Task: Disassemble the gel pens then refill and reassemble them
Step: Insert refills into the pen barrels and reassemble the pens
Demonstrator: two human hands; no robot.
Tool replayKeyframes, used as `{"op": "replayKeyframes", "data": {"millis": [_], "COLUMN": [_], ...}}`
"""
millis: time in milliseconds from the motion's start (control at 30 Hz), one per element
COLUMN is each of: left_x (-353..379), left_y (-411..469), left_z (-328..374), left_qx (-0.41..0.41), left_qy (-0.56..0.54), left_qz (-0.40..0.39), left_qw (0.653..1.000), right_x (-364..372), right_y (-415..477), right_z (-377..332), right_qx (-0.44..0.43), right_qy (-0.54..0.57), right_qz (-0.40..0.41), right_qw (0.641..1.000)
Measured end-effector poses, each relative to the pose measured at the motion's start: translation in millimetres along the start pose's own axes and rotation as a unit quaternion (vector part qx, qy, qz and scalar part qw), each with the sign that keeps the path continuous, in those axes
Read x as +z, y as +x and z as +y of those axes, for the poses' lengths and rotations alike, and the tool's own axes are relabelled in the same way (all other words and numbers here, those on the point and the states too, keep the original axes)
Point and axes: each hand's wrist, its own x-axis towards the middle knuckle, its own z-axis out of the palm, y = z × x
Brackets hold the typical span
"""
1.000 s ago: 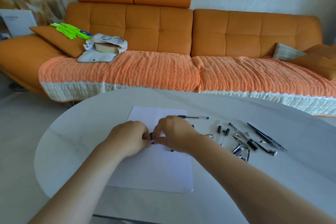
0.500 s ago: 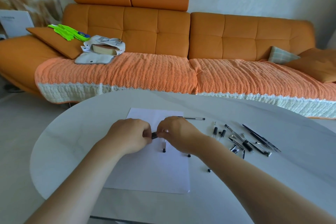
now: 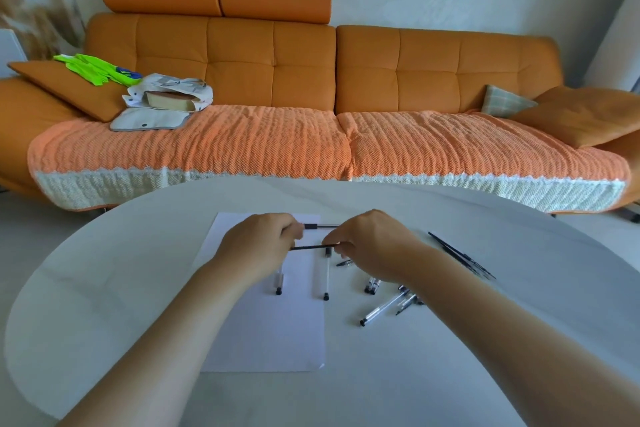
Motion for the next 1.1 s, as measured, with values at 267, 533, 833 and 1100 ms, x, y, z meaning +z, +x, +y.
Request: {"op": "replayKeyframes", "data": {"millis": [267, 533, 833, 1100], "left_x": [32.2, 44.8, 44.6, 24.0], "left_y": [25.2, 33.3, 33.7, 19.3], "left_z": [-7.0, 0.4, 2.8, 42.7], "left_qx": [-0.055, -0.030, -0.119, -0.029], "left_qy": [0.186, 0.124, 0.102, -0.230], "left_qz": [0.008, 0.046, 0.035, -0.046], "left_qw": [0.981, 0.991, 0.987, 0.972], "right_x": [5.0, 17.0, 21.4, 16.7], "right_y": [-22.0, -27.7, -29.0, -28.2], "right_z": [34.7, 51.7, 61.3, 68.5], "right_qx": [0.126, 0.159, 0.147, 0.115], "right_qy": [0.026, 0.101, 0.126, 0.130], "right_qz": [-0.008, 0.014, 0.039, 0.125], "right_qw": [0.992, 0.982, 0.980, 0.977]}}
